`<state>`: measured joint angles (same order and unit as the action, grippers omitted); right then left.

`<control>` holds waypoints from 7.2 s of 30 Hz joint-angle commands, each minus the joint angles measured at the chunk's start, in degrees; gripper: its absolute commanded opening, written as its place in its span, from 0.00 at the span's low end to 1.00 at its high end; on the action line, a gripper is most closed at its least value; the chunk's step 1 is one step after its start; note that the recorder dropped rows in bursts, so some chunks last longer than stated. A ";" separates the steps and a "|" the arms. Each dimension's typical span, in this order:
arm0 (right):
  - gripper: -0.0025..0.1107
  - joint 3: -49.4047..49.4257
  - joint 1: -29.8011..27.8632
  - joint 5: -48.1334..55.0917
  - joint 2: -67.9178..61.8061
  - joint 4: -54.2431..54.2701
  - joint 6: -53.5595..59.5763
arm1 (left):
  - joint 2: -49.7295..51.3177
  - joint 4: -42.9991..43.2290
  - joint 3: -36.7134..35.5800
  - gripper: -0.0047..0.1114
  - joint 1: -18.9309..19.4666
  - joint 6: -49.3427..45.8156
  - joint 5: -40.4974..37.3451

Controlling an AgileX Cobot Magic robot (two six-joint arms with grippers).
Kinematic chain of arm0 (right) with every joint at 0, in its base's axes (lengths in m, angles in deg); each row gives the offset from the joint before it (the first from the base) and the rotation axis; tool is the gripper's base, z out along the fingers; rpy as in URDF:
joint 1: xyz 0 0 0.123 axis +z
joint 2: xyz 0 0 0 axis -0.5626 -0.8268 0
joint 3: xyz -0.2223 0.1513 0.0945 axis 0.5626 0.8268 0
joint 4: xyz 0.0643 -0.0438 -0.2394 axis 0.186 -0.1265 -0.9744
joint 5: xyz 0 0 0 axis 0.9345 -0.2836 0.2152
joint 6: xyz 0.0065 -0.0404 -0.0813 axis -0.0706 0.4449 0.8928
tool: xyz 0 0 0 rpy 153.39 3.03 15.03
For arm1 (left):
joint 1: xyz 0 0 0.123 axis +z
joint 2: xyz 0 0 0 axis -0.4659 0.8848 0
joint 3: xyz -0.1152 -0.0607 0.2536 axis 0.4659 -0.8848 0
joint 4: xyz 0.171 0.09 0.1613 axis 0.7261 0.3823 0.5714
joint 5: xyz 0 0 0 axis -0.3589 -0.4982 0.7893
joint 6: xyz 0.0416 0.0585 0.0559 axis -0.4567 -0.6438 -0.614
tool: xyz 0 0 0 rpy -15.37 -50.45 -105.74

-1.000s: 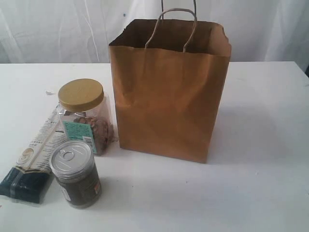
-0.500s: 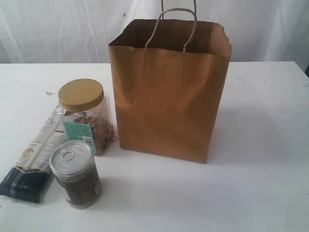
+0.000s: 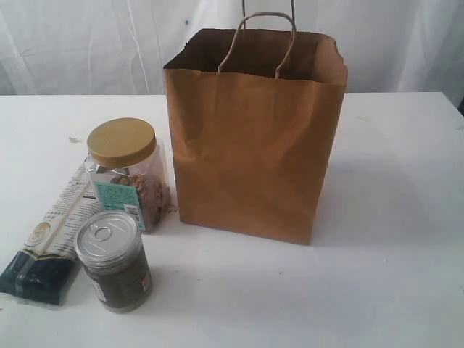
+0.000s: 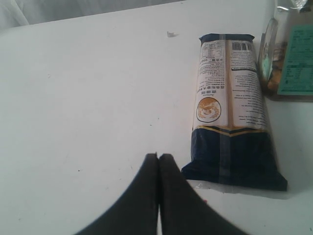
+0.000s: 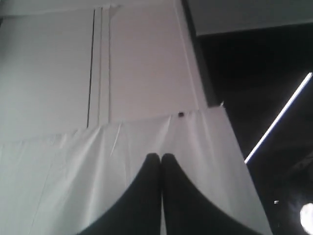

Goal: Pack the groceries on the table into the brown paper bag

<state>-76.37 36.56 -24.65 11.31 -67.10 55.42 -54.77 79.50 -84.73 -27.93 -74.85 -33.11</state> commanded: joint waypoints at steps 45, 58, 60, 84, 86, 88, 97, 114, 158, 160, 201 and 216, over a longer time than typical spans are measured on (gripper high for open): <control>0.02 5.96 -4.13 61.59 0.28 6.00 9.33 | -0.26 -0.15 -0.16 0.04 0.06 0.19 0.25; 0.02 5.96 -4.13 61.59 0.28 6.00 9.33 | -0.26 -35.26 -0.16 0.04 0.06 29.46 18.87; 0.02 5.96 -4.13 61.59 0.28 6.00 9.33 | -0.26 -37.02 -0.16 0.04 0.06 29.99 24.42; 0.02 5.96 -4.13 61.59 0.28 6.00 9.33 | 13.15 -5.38 21.01 0.04 0.06 -8.01 37.42; 0.02 5.96 -4.13 61.59 0.28 6.00 9.33 | 19.76 4.28 23.50 0.04 0.06 -13.68 36.07; 0.02 5.96 -4.13 61.59 0.28 6.00 9.33 | 26.87 5.62 24.75 0.04 0.06 -15.30 33.48; 0.02 5.96 -4.13 61.58 0.28 6.15 9.33 | 60.37 5.34 25.16 0.04 0.06 -33.66 27.41; 0.02 5.96 -4.13 61.58 0.28 6.02 8.58 | 81.60 -40.43 59.31 0.04 -10.01 -58.22 -41.98; 0.02 5.96 -4.13 61.58 0.28 6.02 8.58 | 85.25 -29.30 59.29 0.94 -22.30 -58.59 -34.32; 0.02 5.96 -4.13 61.58 0.28 6.02 8.58 | 86.19 -30.13 59.29 0.94 -22.30 -58.59 -34.52; 0.02 5.96 -4.13 61.58 0.28 6.02 8.58 | 85.02 -15.49 62.13 0.04 -22.30 -28.35 -49.07; 0.02 5.96 -4.13 61.58 0.28 6.02 8.58 | 76.31 -24.44 63.24 0.04 -22.30 -25.25 -57.23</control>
<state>-70.19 32.59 37.53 11.52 -61.20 63.90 23.89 56.63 -21.78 -49.80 -100.72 -86.16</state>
